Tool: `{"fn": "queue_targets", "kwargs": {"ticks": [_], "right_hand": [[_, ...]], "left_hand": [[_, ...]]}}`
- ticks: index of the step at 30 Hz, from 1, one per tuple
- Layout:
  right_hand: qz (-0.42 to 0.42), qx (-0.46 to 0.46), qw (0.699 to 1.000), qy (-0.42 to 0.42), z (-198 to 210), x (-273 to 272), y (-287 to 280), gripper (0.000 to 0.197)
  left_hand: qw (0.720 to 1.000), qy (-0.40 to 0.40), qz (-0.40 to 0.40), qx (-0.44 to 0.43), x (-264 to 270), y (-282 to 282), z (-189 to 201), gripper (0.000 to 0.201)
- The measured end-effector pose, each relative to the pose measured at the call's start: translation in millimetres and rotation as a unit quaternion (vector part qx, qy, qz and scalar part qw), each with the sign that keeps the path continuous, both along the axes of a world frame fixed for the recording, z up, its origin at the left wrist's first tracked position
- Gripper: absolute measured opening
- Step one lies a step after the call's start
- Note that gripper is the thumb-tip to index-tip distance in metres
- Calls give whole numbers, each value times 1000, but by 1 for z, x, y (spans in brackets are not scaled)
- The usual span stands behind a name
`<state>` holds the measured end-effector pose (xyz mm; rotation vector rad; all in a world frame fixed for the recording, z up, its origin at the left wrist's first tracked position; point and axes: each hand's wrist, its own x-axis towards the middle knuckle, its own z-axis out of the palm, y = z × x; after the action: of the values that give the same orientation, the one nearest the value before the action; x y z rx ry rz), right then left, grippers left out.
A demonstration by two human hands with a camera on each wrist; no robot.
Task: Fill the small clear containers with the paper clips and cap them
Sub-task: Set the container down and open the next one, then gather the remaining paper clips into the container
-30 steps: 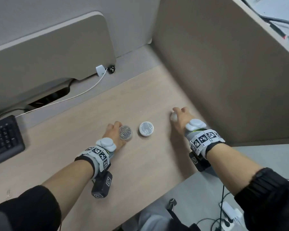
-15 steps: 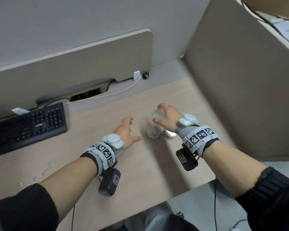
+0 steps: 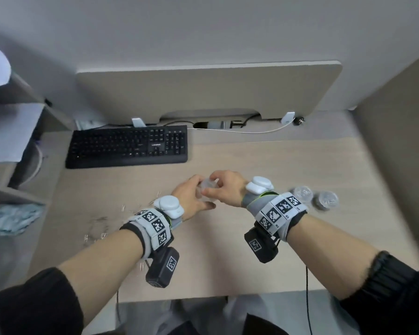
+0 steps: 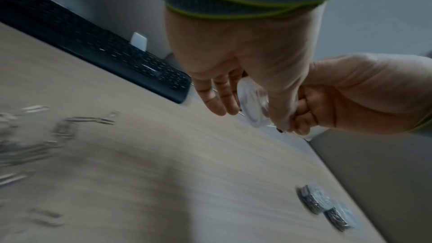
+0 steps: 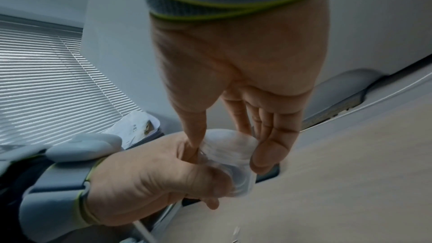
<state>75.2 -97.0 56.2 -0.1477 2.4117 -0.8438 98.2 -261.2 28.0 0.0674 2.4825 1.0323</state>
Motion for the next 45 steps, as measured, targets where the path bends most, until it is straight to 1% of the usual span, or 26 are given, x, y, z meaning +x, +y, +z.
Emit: {"fn": "queue_targets", "kwargs": {"ticks": [1, 3, 4, 7, 8, 11, 14, 17, 21, 24, 26, 29, 31, 34, 37, 38, 39, 41, 43, 44, 45], "right_hand": [[17, 5, 1000, -1, 0, 4, -19, 83], [54, 15, 998, 0, 5, 12, -58, 83], [73, 19, 997, 1, 9, 16, -74, 80], [143, 26, 989, 29, 13, 28, -116, 58], [165, 17, 985, 43, 14, 31, -132, 55], [170, -8, 983, 64, 11, 32, -144, 53], [156, 5, 985, 72, 9, 24, -148, 56], [125, 37, 989, 66, -5, 20, -143, 53], [113, 138, 984, 21, -46, 16, -123, 46], [138, 230, 963, -2, -77, 12, -109, 36], [162, 280, 946, -4, -93, 10, -101, 34], [218, 324, 921, -13, -106, 12, -99, 27], [199, 315, 928, -22, -103, 16, -99, 35], [193, 286, 939, 0, -100, 19, -110, 43], [226, 226, 948, 13, -95, 27, -140, 52], [249, 211, 945, 5, -92, 32, -151, 52], [276, 201, 940, -7, -90, 38, -163, 48], [313, 175, 931, -66, -91, 55, -181, 30], [302, 118, 932, -162, -102, 72, -195, 27], [292, 92, 931, -198, -108, 80, -201, 26], [289, 69, 930, -216, -114, 87, -207, 24]], "left_hand": [[1000, -2, 4, -7, 6, -18, 1, 62], [1000, -1, 21, -14, 19, -59, 1, 62], [1000, -1, 24, -15, 24, -76, 2, 61], [999, -12, 25, -33, 37, -119, 4, 55], [999, -20, 33, -31, 42, -133, 4, 55], [997, -33, 56, -51, 50, -153, 2, 64], [990, -40, 98, -97, 62, -180, -2, 75], [981, -55, 144, -119, 72, -196, -7, 69], [972, -53, 196, -115, 85, -201, -17, 62], [965, -62, 235, -100, 96, -204, -31, 64], [962, -49, 252, -90, 105, -204, -39, 64], [958, -46, 272, -74, 115, -207, -51, 66], [957, -49, 278, -65, 119, -209, -53, 69], [954, -43, 290, -62, 124, -215, -54, 70], [951, -40, 302, -60, 129, -222, -53, 62], [950, -41, 305, -58, 131, -224, -51, 60], [949, -43, 308, -57, 133, -227, -50, 60], [949, -43, 307, -54, 136, -232, -49, 61], [949, -47, 308, -54, 141, -240, -47, 62], [948, -48, 311, -56, 143, -243, -46, 62], [946, -48, 316, -55, 145, -246, -46, 62]]}}
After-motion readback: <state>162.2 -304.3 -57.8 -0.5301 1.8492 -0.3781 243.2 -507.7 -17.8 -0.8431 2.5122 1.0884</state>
